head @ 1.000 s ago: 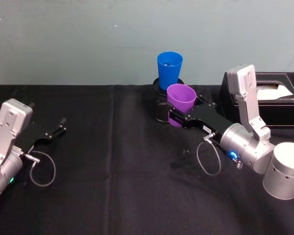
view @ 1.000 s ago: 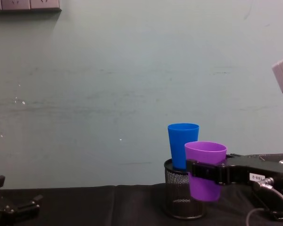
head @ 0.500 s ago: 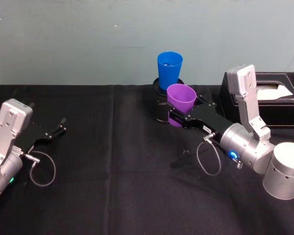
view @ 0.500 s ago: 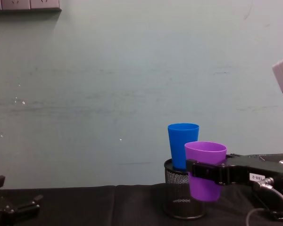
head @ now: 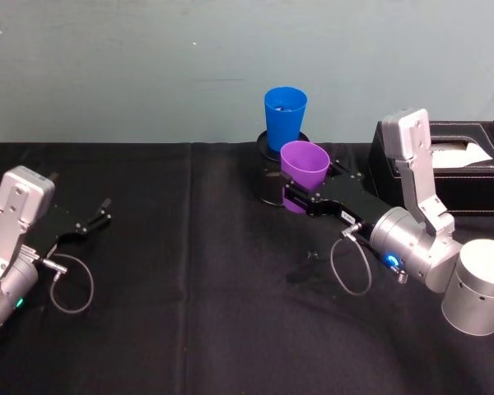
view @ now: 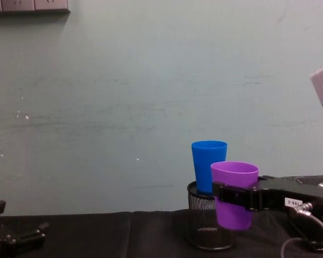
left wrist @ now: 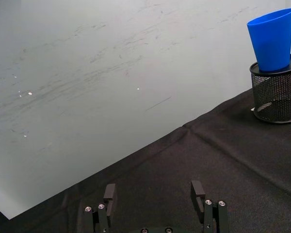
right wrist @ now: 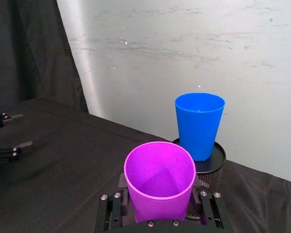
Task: Pick up one cup with a gripper and tap it against the other cup.
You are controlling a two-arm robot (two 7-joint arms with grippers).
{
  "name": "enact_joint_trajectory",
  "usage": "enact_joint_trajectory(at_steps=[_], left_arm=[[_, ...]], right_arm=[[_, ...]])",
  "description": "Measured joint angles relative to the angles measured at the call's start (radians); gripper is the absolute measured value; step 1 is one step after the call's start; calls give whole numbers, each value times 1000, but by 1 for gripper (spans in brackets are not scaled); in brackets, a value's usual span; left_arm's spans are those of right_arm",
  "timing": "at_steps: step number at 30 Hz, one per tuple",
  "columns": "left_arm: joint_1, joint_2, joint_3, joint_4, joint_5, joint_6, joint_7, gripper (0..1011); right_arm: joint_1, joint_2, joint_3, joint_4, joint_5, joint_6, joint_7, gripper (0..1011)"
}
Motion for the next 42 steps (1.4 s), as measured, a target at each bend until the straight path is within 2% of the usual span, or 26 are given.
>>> enact_joint_trajectory(at_steps=[42], left_arm=[[0,0,0,0,0,0,0,1000]], right_arm=[[0,0,0,0,0,0,0,723]])
